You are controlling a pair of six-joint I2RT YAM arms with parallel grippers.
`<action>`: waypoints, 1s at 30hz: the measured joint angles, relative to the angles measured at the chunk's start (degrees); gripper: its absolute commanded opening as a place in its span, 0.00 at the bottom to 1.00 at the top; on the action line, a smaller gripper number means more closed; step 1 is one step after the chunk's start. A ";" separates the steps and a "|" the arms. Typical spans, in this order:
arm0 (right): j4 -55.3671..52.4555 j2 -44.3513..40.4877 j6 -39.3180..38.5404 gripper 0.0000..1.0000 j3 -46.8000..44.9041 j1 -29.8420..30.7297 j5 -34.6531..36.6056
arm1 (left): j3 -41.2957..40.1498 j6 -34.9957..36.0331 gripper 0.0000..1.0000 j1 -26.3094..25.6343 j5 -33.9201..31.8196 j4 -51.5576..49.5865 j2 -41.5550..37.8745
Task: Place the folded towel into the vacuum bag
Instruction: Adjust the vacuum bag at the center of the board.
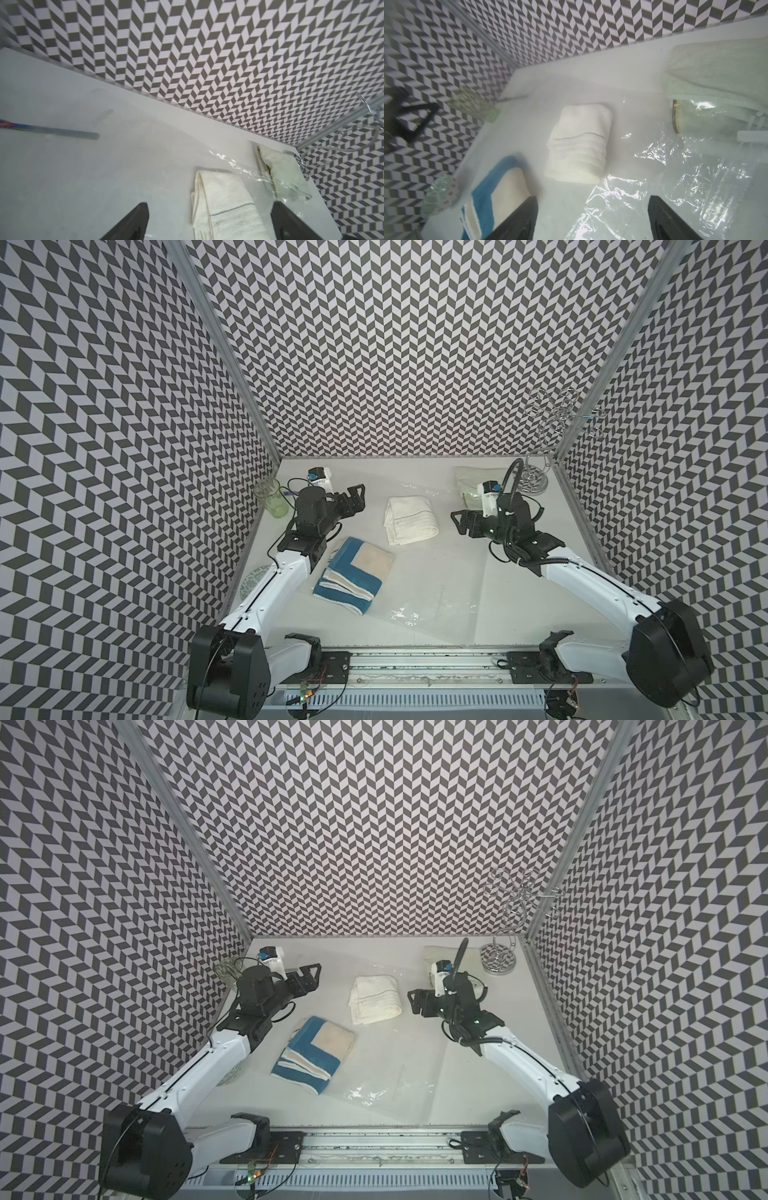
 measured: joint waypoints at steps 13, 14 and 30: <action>-5.05 18.40 3.02 0.32 6.51 6.73 2.34 | -9.70 -11.28 0.84 -16.63 -4.63 -0.59 -1.11; -5.03 19.41 3.80 0.33 6.40 6.78 2.32 | -10.56 -12.44 0.84 -16.72 -4.79 -0.85 -0.61; -0.11 17.97 10.97 0.38 -4.50 6.78 -0.66 | -15.13 -22.75 0.78 -13.00 -3.45 8.83 16.37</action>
